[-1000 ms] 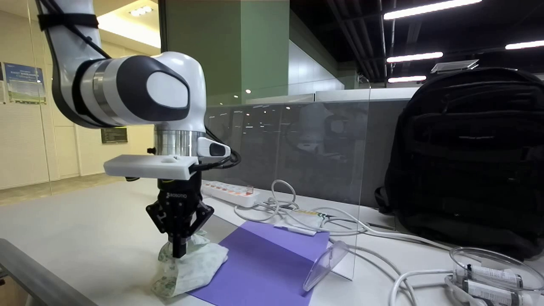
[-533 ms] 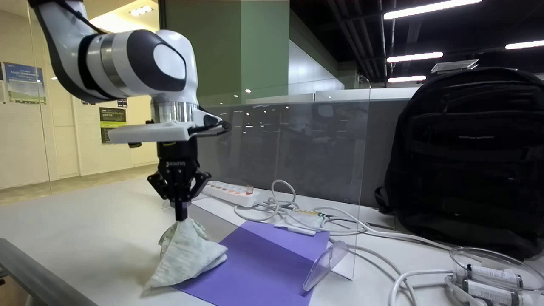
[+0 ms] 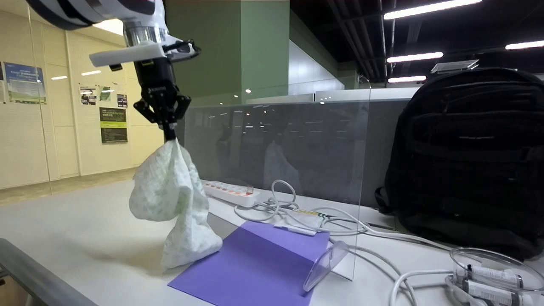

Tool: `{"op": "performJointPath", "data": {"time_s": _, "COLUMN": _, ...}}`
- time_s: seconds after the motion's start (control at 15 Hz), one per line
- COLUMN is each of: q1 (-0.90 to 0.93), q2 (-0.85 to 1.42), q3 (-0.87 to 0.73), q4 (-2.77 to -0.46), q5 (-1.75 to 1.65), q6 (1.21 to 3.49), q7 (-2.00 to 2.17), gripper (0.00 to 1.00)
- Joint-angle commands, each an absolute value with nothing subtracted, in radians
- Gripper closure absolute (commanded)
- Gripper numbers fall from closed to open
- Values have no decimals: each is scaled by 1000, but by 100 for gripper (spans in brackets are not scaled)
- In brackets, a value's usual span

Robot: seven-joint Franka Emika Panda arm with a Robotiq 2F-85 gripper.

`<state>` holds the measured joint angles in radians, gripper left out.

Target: Hang the cloth on the object

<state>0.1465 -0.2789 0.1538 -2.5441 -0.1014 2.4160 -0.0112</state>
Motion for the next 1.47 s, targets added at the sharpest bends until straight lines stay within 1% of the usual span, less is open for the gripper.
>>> {"op": "performJointPath", "data": {"time_s": 0.0, "q1": 151, "q2": -297, "q3": 157, "q4": -2530, "q5": -97, "q6": 2401, "q7": -14, "gripper": 99}}
{"op": "performJointPath", "data": {"time_s": 0.27, "q1": 148, "q2": -278, "q3": 156, "q4": -2544, "q5": -98, "q6": 2407, "q7": -16, "gripper": 100}}
{"op": "performJointPath", "data": {"time_s": 0.47, "q1": 131, "q2": -262, "q3": 163, "q4": -2520, "q5": -159, "q6": 2471, "q7": -10, "gripper": 100}}
{"op": "performJointPath", "data": {"time_s": 1.0, "q1": 58, "q2": -251, "q3": 197, "q4": -2369, "q5": -391, "q6": 2667, "q7": 45, "gripper": 100}}
{"op": "performJointPath", "data": {"time_s": 1.4, "q1": 43, "q2": -236, "q3": 232, "q4": -2233, "q5": -408, "q6": 2695, "q7": 88, "gripper": 100}}
